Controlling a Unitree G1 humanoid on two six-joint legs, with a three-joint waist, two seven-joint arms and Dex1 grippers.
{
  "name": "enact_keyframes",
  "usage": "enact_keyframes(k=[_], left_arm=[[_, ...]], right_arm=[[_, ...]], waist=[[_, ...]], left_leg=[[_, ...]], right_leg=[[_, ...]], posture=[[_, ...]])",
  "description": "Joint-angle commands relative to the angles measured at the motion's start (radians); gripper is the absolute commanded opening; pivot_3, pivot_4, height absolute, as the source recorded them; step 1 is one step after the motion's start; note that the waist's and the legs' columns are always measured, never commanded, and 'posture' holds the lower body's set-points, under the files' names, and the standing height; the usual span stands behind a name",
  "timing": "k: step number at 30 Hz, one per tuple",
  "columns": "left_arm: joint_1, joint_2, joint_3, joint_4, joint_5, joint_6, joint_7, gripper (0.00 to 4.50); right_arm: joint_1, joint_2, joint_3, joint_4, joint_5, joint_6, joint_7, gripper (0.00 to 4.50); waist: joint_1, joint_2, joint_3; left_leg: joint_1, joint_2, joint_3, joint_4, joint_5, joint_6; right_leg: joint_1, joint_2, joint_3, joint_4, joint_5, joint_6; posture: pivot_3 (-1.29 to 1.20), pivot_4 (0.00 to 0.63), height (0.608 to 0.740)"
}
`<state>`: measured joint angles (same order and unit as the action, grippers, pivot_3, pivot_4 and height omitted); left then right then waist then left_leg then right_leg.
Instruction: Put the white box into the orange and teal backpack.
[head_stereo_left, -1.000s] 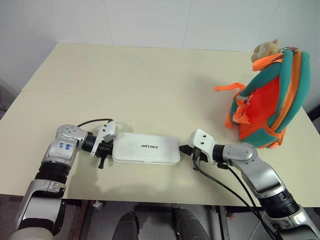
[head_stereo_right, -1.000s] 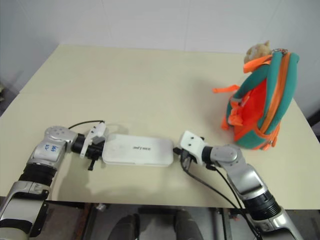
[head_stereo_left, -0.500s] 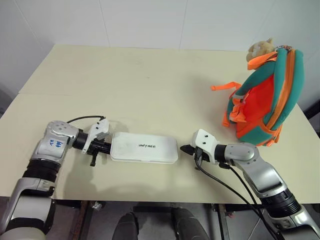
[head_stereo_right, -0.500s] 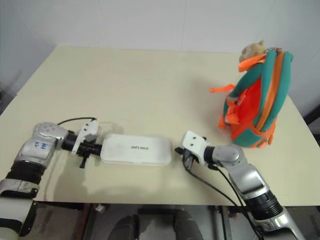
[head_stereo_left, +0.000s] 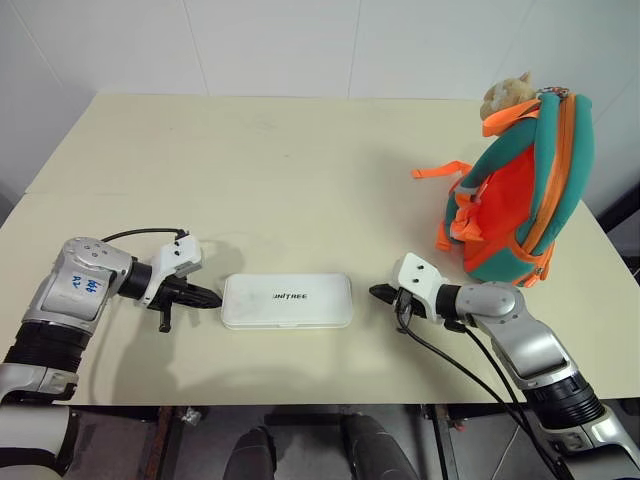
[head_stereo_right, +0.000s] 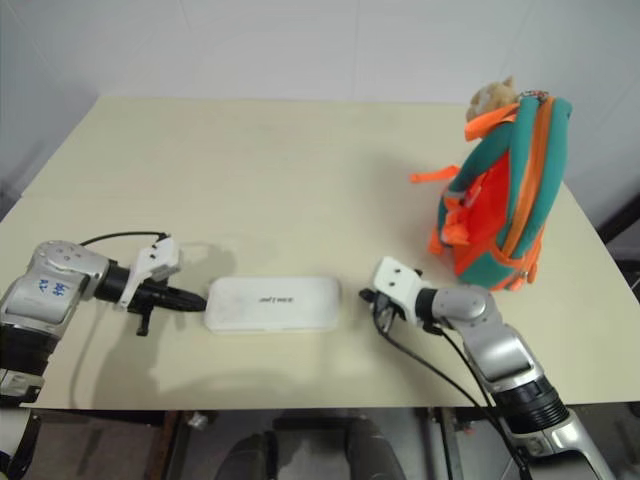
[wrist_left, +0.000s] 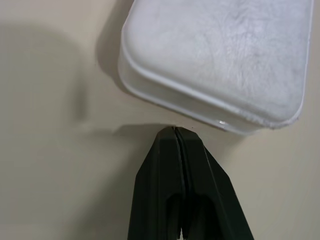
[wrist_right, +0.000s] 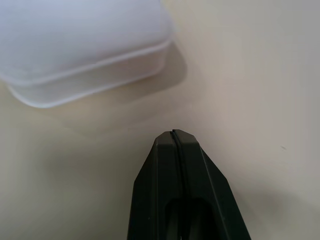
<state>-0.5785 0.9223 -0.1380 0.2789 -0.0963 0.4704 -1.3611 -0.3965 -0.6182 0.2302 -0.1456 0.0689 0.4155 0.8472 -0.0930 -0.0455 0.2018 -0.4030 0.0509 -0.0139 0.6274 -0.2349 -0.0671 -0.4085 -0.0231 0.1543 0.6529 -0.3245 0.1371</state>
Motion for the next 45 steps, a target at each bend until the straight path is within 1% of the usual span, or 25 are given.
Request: enact_keyframes(k=[1,3,5,6,7,9,10,16,18,19,21,22,25,30,32,34,37,41,45], left_arm=[[0.034,0.037,0.031,0.02,0.019,0.015,0.055,0.04],[0.035,0.022,0.088,0.033,-0.013,-0.023,0.085,0.04],[0.025,-0.021,0.176,0.058,-0.077,-0.069,0.123,0.04],[0.007,-0.056,0.232,0.082,-0.112,-0.13,0.161,0.04],[-0.018,-0.085,0.278,0.107,-0.143,-0.149,0.196,0.21],[-0.044,-0.102,0.317,0.121,-0.171,-0.081,0.24,0.61],[-0.043,-0.105,0.326,0.115,-0.185,-0.06,0.242,0.92],[0.009,-0.112,0.382,0.043,-0.26,-0.004,0.263,2.74],[0.03,-0.103,0.394,0.017,-0.288,0.029,0.254,3.41],[0.038,-0.098,0.398,0.008,-0.295,0.04,0.254,3.68],[0.054,-0.084,0.401,0.002,-0.305,0.063,0.251,4.32],[0.063,-0.077,0.4,-0.002,-0.308,0.068,0.245,4.49],[0.083,-0.052,0.393,-0.021,-0.325,0.128,0.248,4.49],[0.081,-0.032,0.434,-0.007,-0.453,0.373,0.225,4.49],[0.095,-0.009,0.401,0.013,-0.458,0.435,0.196,4.49],[0.098,0.013,0.357,0.04,-0.473,0.516,0.141,4.49],[0.069,0.002,0.322,0.118,-0.51,0.639,0.089,4.49],[0.035,0.005,0.254,0.202,-0.494,0.693,0.055,4.49],[-0.022,-0.022,0.218,0.284,-0.481,0.688,0.04,4.49]], right_arm=[[-0.019,-0.009,-0.037,-0.014,0.01,-0.025,0.002,0.02],[-0.016,0.0,-0.056,-0.023,0.031,-0.03,0.001,0.02],[-0.013,0.011,-0.081,-0.04,0.059,-0.023,-0.005,0.02],[-0.006,0.001,-0.088,-0.06,0.076,-0.017,0.014,0.02],[0.002,-0.008,-0.097,-0.08,0.096,-0.011,0.034,0.0],[0.016,-0.027,-0.118,-0.126,0.137,0.027,0.062,0.39],[0.021,-0.032,-0.127,-0.142,0.152,0.039,0.068,0.64],[0.041,-0.068,-0.15,-0.161,0.15,0.039,0.058,2.6],[0.051,-0.08,-0.15,-0.158,0.143,0.027,0.057,3.35],[0.056,-0.083,-0.15,-0.158,0.139,0.023,0.052,3.64],[0.061,-0.079,-0.152,-0.152,0.13,0.013,0.037,4.36],[0.063,-0.076,-0.151,-0.149,0.124,0.009,0.029,4.5],[0.069,-0.069,-0.142,-0.131,0.095,-0.017,0.001,4.5],[0.06,-0.052,-0.095,-0.043,-0.025,-0.112,-0.086,4.5],[0.054,-0.041,-0.076,-0.014,-0.057,-0.153,-0.102,4.5],[0.051,-0.025,-0.067,-0.014,-0.057,-0.159,-0.098,4.5],[0.051,-0.004,-0.049,-0.041,-0.049,-0.149,-0.08,4.5],[0.038,0.014,-0.042,-0.037,-0.06,-0.154,-0.089,4.5],[0.039,0.021,-0.031,-0.043,-0.067,-0.153,-0.081,4.5]], waist=[[0.0,0.0,0.0],[0.0,0.0,0.0],[0.002,0.0,0.0],[0.006,0.0,0.0],[0.01,0.0,0.0],[0.019,-0.001,0.001],[0.019,-0.001,0.001],[0.017,-0.001,0.001],[0.014,-0.001,0.001],[0.012,-0.001,0.001],[0.011,-0.001,0.001],[0.009,-0.001,0.001],[0.009,-0.001,0.001],[0.009,-0.001,0.001],[0.009,-0.001,0.001],[0.009,-0.001,0.001],[0.006,-0.001,0.001],[0.008,-0.001,0.001],[0.011,-0.001,0.001]], left_leg=[[0.0,0.0,0.0,0.0,0.0,0.0],[0.0,0.0,0.0,0.0,0.0,0.0],[-0.001,0.0,0.0,0.0,0.0,0.0],[-0.002,0.0,0.0,0.0,0.0,0.0],[-0.002,0.0,0.0,0.001,0.0,0.0],[-0.004,0.0,-0.002,0.001,0.0,0.0],[-0.004,0.0,-0.002,0.001,0.0,0.0],[-0.004,-0.001,-0.002,0.0,-0.001,-0.001],[-0.004,-0.001,-0.002,0.0,-0.001,-0.001],[-0.004,-0.001,-0.002,-0.001,-0.001,-0.001],[-0.004,-0.001,-0.002,-0.001,-0.001,-0.001],[-0.004,-0.001,-0.002,0.0,-0.001,-0.001],[-0.003,-0.001,-0.001,0.0,-0.001,-0.001],[-0.003,-0.001,-0.001,0.0,-0.001,-0.002],[-0.003,-0.001,-0.001,0.0,-0.001,-0.001],[-0.003,-0.001,-0.001,-0.001,-0.001,-0.002],[-0.003,-0.001,-0.001,-0.002,-0.001,-0.002],[-0.003,-0.001,-0.002,-0.001,-0.001,-0.002],[-0.003,-0.001,-0.002,-0.001,-0.001,-0.002]], right_leg=[[0.0,0.0,0.0,0.0,0.0,0.0],[-0.001,0.0,0.0,0.0,0.0,0.0],[-0.001,0.0,0.0,0.0,0.0,0.0],[-0.001,0.0,0.0,0.0,0.0,0.0],[-0.001,-0.001,-0.001,0.0,0.0,0.0],[-0.001,-0.001,-0.002,0.0,0.0,0.001],[-0.002,-0.001,-0.003,-0.001,0.0,0.001],[-0.001,-0.002,-0.003,-0.001,-0.001,0.002],[-0.001,-0.002,-0.003,-0.001,-0.001,0.002],[-0.001,-0.002,-0.003,-0.001,-0.002,0.001],[-0.001,-0.002,-0.002,-0.001,-0.002,0.001],[-0.001,-0.002,-0.002,-0.001,-0.002,0.001],[-0.001,-0.002,-0.002,-0.001,-0.002,0.001],[-0.001,-0.002,-0.002,-0.001,-0.002,0.001],[-0.001,-0.002,-0.002,-0.001,-0.002,0.001],[-0.002,-0.002,-0.002,-0.001,-0.002,0.001],[-0.002,-0.002,-0.002,-0.001,-0.002,0.0],[-0.002,-0.001,-0.003,0.0,-0.003,0.0],[-0.002,-0.001,-0.003,0.0,-0.003,0.0]], posture=[[0.0,0.15,0.74],[0.0,0.15,0.74],[0.0,0.15,0.74],[0.0,0.15,0.74],[0.0,0.15,0.74],[0.0,0.15,0.74],[0.0,0.15,0.74],[0.0,0.15,0.74],[0.0,0.15,0.74],[0.0,0.15,0.74],[0.0,0.15,0.74],[0.0,0.15,0.74],[0.0,0.15,0.74],[0.0,0.15,0.74],[0.0,0.15,0.74],[0.0,0.15,0.74],[0.0,0.15,0.74],[0.0,0.15,0.74],[0.0,0.15,0.74]])
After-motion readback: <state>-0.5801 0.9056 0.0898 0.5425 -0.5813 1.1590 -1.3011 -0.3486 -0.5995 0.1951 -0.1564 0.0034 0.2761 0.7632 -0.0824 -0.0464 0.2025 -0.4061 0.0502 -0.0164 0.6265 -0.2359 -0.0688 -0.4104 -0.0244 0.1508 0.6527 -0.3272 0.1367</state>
